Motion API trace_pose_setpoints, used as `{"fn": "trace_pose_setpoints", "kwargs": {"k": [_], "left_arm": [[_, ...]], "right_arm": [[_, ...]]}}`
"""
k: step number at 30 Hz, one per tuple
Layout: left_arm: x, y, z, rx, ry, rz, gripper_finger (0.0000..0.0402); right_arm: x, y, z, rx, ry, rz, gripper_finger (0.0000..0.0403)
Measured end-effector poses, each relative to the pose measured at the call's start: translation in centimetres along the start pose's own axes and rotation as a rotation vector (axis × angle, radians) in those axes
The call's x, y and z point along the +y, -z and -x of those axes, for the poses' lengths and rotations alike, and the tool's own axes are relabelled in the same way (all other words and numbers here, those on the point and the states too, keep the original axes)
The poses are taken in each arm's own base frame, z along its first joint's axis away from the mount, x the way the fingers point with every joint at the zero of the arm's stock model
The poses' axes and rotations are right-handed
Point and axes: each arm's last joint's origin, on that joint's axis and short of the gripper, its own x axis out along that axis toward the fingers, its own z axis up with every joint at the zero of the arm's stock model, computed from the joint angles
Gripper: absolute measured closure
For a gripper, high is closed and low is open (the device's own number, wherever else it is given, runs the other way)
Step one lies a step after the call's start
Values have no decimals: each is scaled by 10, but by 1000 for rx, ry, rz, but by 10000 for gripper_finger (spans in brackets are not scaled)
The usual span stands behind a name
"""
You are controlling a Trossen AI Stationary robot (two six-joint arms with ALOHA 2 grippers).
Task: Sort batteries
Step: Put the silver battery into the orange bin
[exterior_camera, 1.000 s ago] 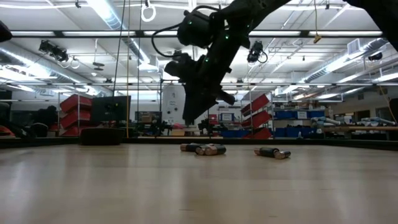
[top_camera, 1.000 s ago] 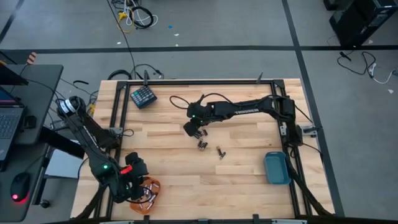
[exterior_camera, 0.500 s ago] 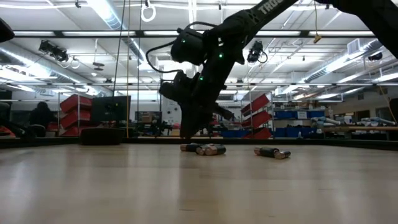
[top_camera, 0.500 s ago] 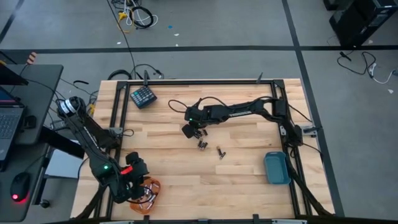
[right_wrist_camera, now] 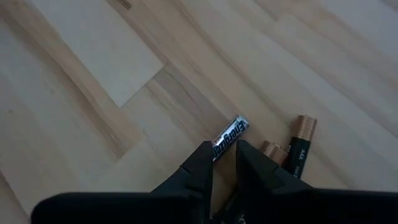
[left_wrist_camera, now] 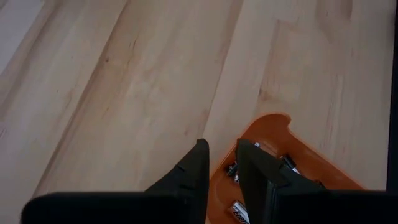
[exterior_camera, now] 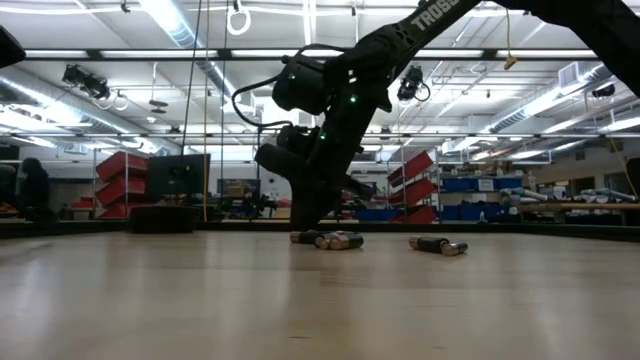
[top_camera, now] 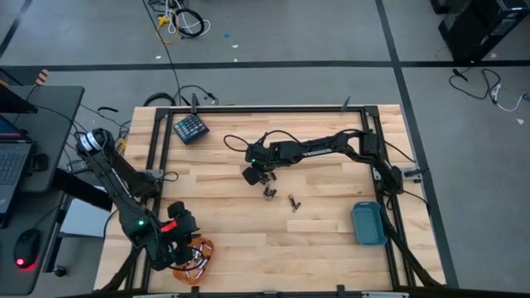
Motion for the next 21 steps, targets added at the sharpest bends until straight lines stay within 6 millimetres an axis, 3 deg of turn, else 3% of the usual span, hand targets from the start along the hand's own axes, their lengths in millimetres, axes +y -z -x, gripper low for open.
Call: {"fn": "trace_pose_setpoints", "kwargs": {"k": [21], "left_arm": [[1, 0, 0, -14, -11, -4, 323]], "right_arm": [[1, -2, 0, -23, -9, -2, 297]]}}
